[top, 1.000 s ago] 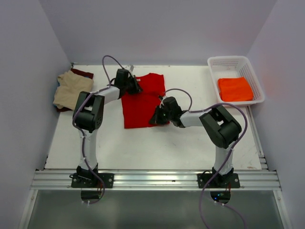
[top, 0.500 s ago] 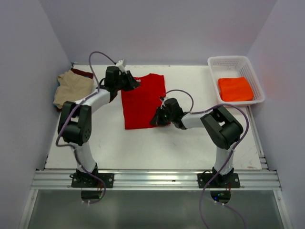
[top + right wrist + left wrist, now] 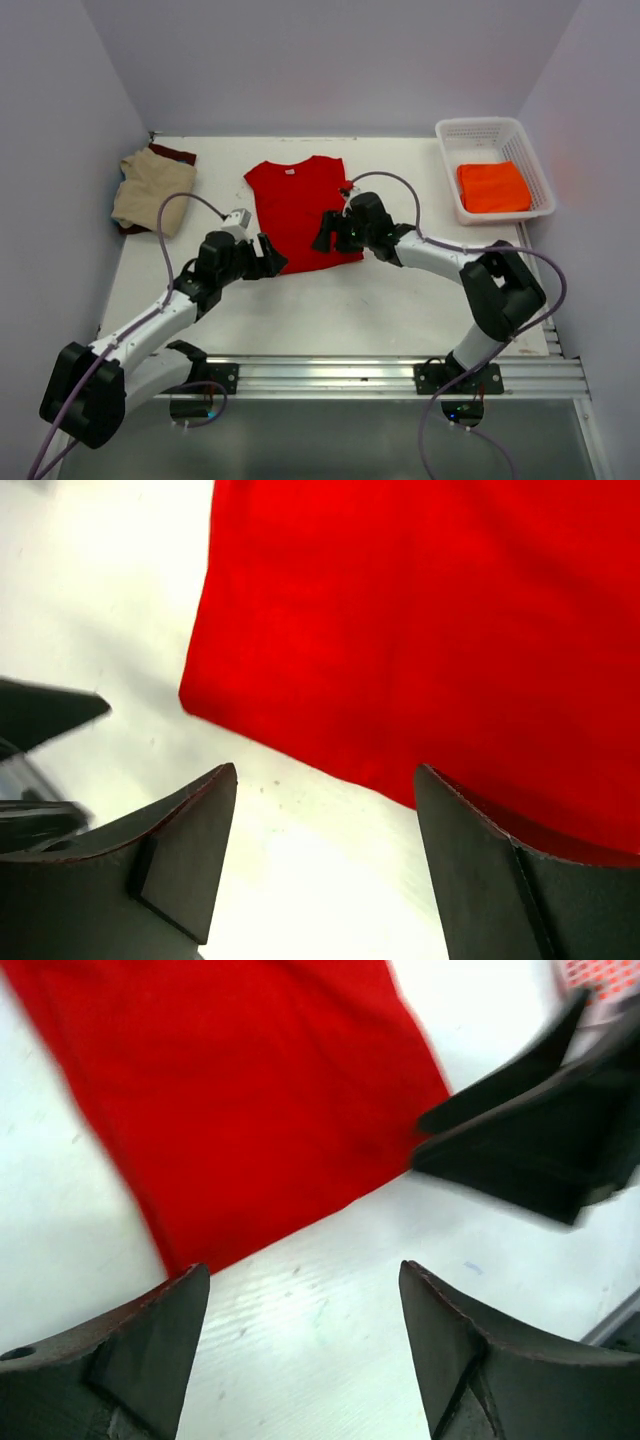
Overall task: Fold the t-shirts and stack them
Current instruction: Fold the folded rectangular tshirt in 1/3 of the way
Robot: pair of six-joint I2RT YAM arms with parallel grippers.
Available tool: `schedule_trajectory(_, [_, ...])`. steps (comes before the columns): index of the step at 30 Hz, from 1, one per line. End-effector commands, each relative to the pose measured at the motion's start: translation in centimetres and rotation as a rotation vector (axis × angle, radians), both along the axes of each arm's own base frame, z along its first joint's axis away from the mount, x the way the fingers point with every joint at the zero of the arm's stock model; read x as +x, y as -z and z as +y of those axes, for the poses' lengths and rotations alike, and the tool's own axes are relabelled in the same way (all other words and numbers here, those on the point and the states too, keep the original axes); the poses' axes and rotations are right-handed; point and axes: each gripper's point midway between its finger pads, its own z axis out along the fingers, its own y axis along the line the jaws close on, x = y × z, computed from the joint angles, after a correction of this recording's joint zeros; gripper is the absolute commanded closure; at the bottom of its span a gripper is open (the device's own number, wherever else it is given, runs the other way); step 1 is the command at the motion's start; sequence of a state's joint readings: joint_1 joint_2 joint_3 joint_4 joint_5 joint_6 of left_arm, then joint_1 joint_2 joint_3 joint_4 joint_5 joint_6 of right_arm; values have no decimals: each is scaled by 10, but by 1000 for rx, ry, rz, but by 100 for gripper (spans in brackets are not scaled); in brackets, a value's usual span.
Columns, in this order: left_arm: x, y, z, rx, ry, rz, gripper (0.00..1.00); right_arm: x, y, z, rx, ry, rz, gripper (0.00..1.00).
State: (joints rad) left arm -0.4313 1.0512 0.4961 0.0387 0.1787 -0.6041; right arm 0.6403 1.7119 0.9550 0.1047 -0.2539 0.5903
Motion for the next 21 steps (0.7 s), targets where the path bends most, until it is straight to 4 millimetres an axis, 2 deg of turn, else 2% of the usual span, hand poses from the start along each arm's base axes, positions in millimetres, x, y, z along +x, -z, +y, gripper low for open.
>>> schedule_trajectory(1, [-16,33,27,75,-85,42,18,17,-31,-41,-167,159,-82,24])
schedule_trajectory(2, [-20,39,28,79,-82,54,18,23,-30,-57,-234,226,-106,24])
schedule_trajectory(5, [-29,59,27,65,-72,83,17,18,-25,-84,-320,308,-105,24])
schedule_trajectory(6, [-34,70,29,67,-73,102,17,13,-18,-93,-357,323,-83,24])
schedule_trajectory(7, [-32,70,25,46,-67,93,17,11,-16,-98,-371,334,-75,24])
schedule_trajectory(8, [-35,78,25,49,-63,117,17,9,-14,-102,-380,341,-70,24])
schedule_trajectory(9, [-34,80,23,37,-61,107,17,4,-8,-105,-384,340,-55,24])
schedule_trajectory(11, [-36,86,21,18,-56,119,17,1,-7,-109,-374,347,-54,25])
schedule_trajectory(15, [-37,90,20,-25,-58,96,17,-7,2,-117,-368,355,-36,28])
schedule_trajectory(21, [-35,101,25,-87,-85,124,17,-12,20,-125,-362,373,2,37])
